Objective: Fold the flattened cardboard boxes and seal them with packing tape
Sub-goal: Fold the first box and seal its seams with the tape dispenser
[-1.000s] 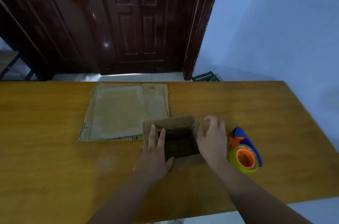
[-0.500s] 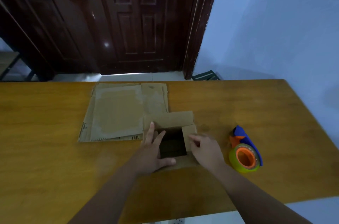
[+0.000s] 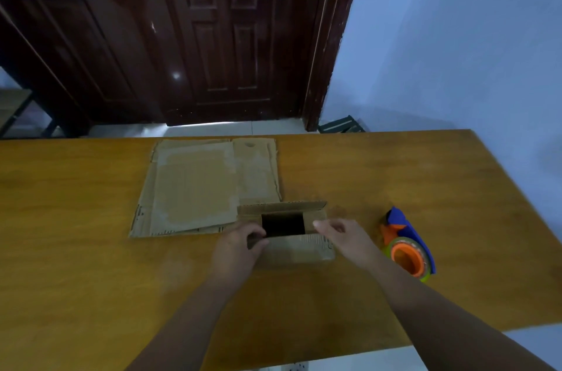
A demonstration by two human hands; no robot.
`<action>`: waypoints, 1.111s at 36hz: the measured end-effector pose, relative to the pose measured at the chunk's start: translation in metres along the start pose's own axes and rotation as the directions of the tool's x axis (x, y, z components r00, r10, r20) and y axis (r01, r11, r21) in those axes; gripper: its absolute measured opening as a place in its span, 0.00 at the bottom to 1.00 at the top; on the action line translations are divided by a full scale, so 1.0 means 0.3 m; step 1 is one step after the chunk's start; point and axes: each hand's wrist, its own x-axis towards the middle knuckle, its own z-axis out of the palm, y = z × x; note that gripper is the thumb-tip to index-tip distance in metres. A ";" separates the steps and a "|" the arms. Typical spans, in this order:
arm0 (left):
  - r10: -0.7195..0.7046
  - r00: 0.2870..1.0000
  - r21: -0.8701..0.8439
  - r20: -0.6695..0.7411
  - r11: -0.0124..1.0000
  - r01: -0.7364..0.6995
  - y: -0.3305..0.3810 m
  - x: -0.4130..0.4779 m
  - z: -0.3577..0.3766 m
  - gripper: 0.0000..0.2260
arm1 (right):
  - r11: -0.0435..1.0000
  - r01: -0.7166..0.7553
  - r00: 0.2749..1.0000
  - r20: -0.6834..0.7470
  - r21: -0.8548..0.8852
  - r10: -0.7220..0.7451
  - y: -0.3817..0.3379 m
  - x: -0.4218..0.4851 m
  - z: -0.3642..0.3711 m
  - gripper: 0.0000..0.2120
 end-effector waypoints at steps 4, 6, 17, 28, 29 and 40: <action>0.041 0.999 0.076 -0.032 0.996 -0.039 0.000 -0.002 0.017 0.15 | 0.996 0.051 0.998 -0.032 -0.069 -0.053 0.025 0.014 0.020 0.11; 0.083 0.990 0.174 -0.113 0.983 -0.063 0.002 -0.013 0.024 0.23 | 0.994 0.069 0.991 -0.107 -0.088 -0.079 0.039 0.025 0.039 0.12; 0.061 0.989 0.478 0.133 0.871 -0.118 -0.020 -0.021 0.141 0.31 | 0.995 -0.006 0.951 -0.307 -0.097 -0.024 0.075 0.000 0.089 0.26; 0.122 0.968 0.563 0.221 0.794 -0.229 -0.028 0.000 0.183 0.38 | 0.907 -0.374 0.726 -0.669 -0.195 0.156 0.202 -0.038 0.000 0.20; 0.136 0.963 0.558 0.232 0.792 -0.247 -0.026 0.003 0.185 0.38 | 0.894 -0.411 0.696 -0.695 -0.179 0.181 0.218 -0.035 -0.013 0.18; 0.147 0.938 0.565 0.314 0.765 -0.309 0.007 0.018 0.193 0.34 | 0.663 -0.720 0.607 -0.649 -0.205 0.458 0.327 0.009 -0.116 0.29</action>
